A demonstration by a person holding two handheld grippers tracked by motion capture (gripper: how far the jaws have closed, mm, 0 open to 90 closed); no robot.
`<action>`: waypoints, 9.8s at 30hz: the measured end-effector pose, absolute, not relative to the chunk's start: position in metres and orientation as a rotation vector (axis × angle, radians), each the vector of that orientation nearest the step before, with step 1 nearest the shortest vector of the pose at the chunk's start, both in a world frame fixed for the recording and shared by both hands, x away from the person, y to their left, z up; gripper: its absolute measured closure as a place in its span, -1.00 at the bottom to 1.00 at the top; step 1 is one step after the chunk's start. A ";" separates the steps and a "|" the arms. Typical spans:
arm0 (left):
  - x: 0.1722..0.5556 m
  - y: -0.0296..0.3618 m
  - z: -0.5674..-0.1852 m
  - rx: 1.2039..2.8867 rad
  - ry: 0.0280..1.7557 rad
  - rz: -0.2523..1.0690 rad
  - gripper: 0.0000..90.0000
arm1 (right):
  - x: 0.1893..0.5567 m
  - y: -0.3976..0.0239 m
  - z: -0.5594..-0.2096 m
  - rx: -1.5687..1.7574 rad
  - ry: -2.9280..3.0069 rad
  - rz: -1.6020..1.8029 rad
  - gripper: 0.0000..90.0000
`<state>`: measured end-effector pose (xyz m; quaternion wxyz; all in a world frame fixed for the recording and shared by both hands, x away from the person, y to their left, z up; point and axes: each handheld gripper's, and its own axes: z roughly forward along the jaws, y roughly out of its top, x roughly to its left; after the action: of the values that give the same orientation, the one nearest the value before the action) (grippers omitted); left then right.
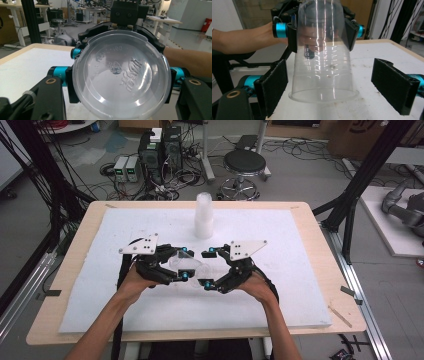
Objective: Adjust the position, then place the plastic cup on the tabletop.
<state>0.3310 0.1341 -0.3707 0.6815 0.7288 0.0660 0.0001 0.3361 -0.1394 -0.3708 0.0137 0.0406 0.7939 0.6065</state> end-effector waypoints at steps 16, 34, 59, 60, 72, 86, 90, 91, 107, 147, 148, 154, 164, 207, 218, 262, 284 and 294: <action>0.330 0.132 -0.371 1.637 0.128 0.000 -0.16 | 0.337 -0.120 -0.377 0.069 2.552 1.857 -0.67; 0.332 0.135 -0.374 1.650 0.168 0.025 -0.39 | 0.336 -0.114 -0.378 0.054 2.538 1.791 -0.27; 0.336 0.145 -0.366 2.178 0.269 0.074 -0.96 | 0.348 -0.123 -0.360 0.170 2.852 1.274 -0.24; 0.338 0.145 -0.366 2.206 0.273 0.065 -0.96 | 0.348 -0.122 -0.358 0.162 2.872 1.229 -0.24; 0.352 0.144 -0.361 2.436 0.327 -0.078 -0.96 | 0.350 -0.100 -0.339 0.034 3.058 0.770 -0.22; 0.349 0.111 -0.359 2.447 0.212 -0.058 -0.94 | 0.352 -0.092 -0.340 -0.005 3.076 0.744 -0.22; 0.349 0.104 -0.359 2.436 0.188 -0.053 -0.94 | 0.352 -0.091 -0.341 -0.006 3.085 0.731 -0.22; 0.349 0.103 -0.358 2.440 0.175 -0.050 -0.94 | 0.352 -0.091 -0.342 -0.002 3.086 0.732 -0.22; 0.351 0.103 -0.359 2.415 0.094 -0.095 -0.09 | 0.350 -0.085 -0.340 -0.017 3.078 0.723 -0.22; 0.344 0.137 -0.396 2.086 0.183 -0.065 -0.07 | 0.347 -0.124 -0.322 0.093 2.747 1.362 -0.71; 0.344 0.138 -0.397 2.067 0.186 -0.062 -0.07 | 0.347 -0.126 -0.322 0.098 2.731 1.386 -0.71; 0.341 0.144 -0.402 1.967 0.194 -0.037 -0.07 | 0.346 -0.140 -0.324 0.159 2.626 1.548 -0.71; 0.339 0.160 -0.412 1.759 0.221 0.009 -0.07 | 0.342 -0.164 -0.333 0.210 2.449 1.826 -0.71; 0.331 0.130 -0.405 1.676 0.139 -0.011 -0.07 | 0.346 -0.136 -0.368 0.179 2.481 2.021 -0.67; 0.330 0.130 -0.406 1.684 0.138 -0.018 -0.07 | 0.346 -0.138 -0.366 0.119 2.451 2.077 -0.32; 0.312 0.210 -0.450 1.828 0.681 0.308 -0.95 | 0.375 -0.156 -0.346 0.587 2.593 1.341 -0.27; 0.307 0.223 -0.466 1.773 0.745 0.330 -0.95 | 0.379 -0.146 -0.345 0.645 2.652 1.105 -0.27; 0.306 0.224 -0.468 1.755 0.752 0.316 -0.95 | 0.381 -0.141 -0.350 0.645 2.653 1.087 -0.27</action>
<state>0.3065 0.2237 -0.4682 0.5674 0.7467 0.3202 0.1343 0.3809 -0.1409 -0.3500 0.1014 0.2182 0.8982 0.3679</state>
